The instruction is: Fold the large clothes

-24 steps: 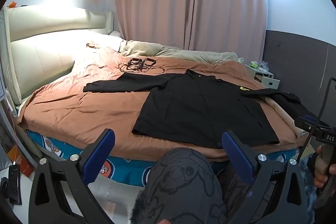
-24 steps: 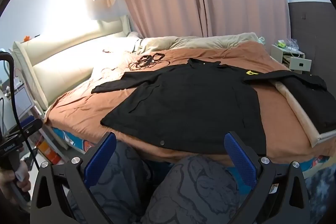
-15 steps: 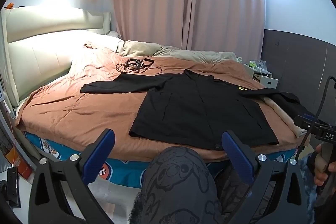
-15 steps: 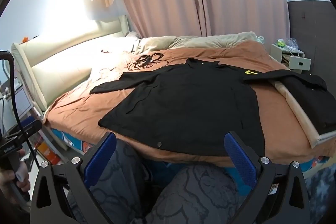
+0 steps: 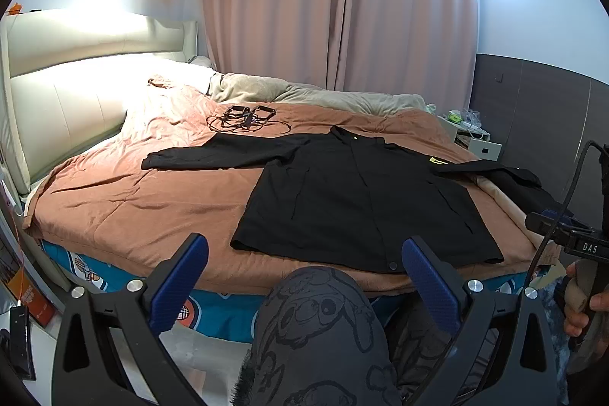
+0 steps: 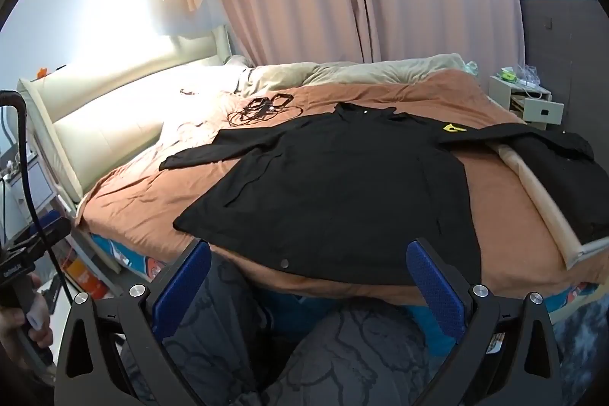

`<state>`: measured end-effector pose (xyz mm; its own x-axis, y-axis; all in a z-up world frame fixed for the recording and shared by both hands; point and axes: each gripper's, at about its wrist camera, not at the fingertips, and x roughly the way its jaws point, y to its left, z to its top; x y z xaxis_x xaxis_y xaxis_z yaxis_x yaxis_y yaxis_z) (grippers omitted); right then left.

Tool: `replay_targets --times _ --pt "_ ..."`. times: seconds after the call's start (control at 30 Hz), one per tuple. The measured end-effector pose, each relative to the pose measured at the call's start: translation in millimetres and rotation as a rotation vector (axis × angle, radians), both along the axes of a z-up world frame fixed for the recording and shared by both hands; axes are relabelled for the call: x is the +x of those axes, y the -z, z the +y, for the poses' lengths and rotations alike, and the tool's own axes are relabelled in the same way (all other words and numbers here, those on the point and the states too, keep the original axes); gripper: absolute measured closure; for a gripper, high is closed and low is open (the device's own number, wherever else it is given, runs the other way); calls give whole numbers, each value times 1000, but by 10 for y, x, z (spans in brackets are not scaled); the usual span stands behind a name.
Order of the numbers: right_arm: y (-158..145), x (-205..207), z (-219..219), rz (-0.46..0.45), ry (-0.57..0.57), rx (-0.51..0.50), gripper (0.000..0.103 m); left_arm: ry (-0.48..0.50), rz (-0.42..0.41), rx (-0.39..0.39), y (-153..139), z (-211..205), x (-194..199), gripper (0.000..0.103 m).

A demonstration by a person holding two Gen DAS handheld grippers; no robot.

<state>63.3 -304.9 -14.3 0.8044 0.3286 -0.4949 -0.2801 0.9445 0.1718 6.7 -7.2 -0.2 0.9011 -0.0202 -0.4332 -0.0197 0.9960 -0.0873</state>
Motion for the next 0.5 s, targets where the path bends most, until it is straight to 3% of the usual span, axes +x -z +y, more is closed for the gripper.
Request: replay_targets --times 0.5 --pt "70 -26 43 -5 -2 -8 0 13 -26 21 -86 -69 -58 0"
